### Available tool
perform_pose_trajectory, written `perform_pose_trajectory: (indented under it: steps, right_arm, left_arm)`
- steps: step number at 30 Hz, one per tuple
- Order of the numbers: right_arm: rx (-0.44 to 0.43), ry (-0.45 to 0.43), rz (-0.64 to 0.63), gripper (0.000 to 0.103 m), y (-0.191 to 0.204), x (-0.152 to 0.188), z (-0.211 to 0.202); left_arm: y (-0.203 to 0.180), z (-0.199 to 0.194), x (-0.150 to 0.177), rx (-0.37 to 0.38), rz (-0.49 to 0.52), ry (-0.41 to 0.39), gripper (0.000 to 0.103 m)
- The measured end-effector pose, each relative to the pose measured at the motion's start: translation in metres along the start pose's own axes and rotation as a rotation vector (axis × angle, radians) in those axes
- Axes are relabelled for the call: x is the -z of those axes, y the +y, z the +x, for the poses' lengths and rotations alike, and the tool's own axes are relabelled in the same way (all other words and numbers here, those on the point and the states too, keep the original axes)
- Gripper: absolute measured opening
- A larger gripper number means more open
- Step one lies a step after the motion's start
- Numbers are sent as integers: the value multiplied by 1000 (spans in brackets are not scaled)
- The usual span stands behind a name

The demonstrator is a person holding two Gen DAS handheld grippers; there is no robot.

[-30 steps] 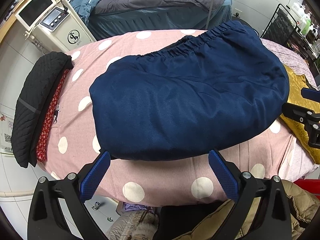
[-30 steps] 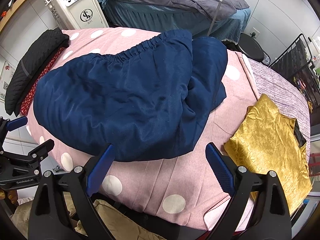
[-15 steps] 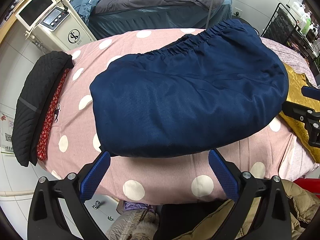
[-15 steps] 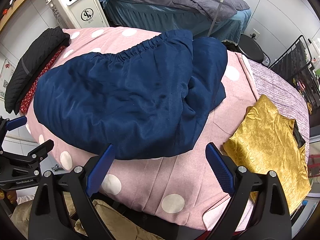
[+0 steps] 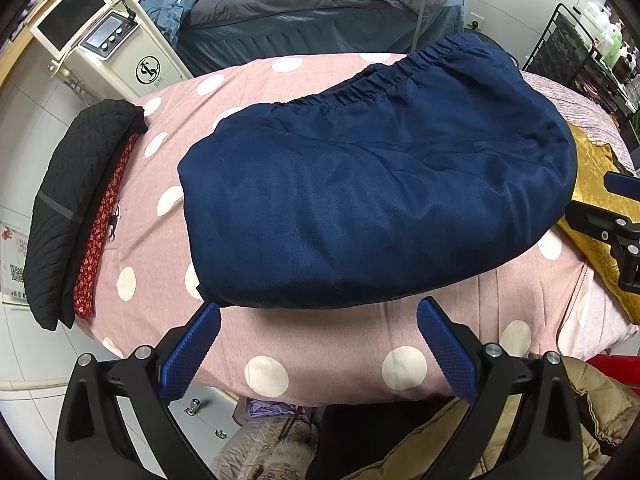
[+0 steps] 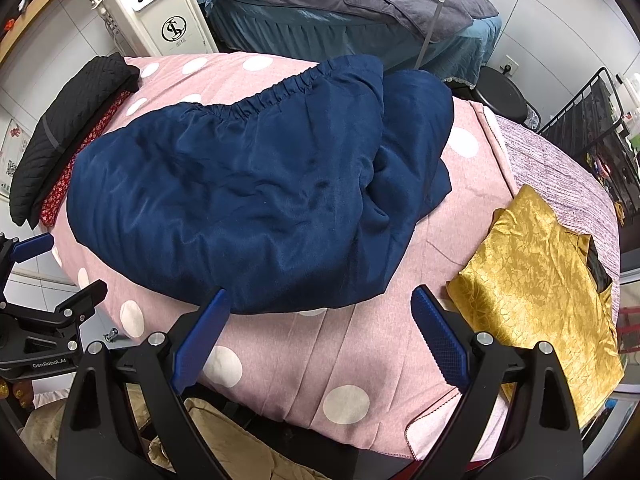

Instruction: Fold large clothes

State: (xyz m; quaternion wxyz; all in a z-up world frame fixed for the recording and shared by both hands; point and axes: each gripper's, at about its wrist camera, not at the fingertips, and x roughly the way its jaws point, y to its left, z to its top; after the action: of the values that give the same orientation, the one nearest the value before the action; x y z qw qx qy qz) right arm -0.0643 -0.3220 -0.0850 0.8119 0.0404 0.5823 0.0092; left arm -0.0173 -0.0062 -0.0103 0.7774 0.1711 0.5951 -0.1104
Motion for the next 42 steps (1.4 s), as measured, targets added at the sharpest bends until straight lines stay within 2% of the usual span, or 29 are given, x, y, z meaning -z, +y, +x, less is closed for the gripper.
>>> perform_pose_trajectory:
  steps: [27,42]
  right_arm:
    - [5,9,6,91,0,1,3]
    - [2,13,11,91,-4,-8,5]
  left_arm:
    - [1,2,-2,6,-5,7,97]
    - [4,7,-14,13,-13,15,97]
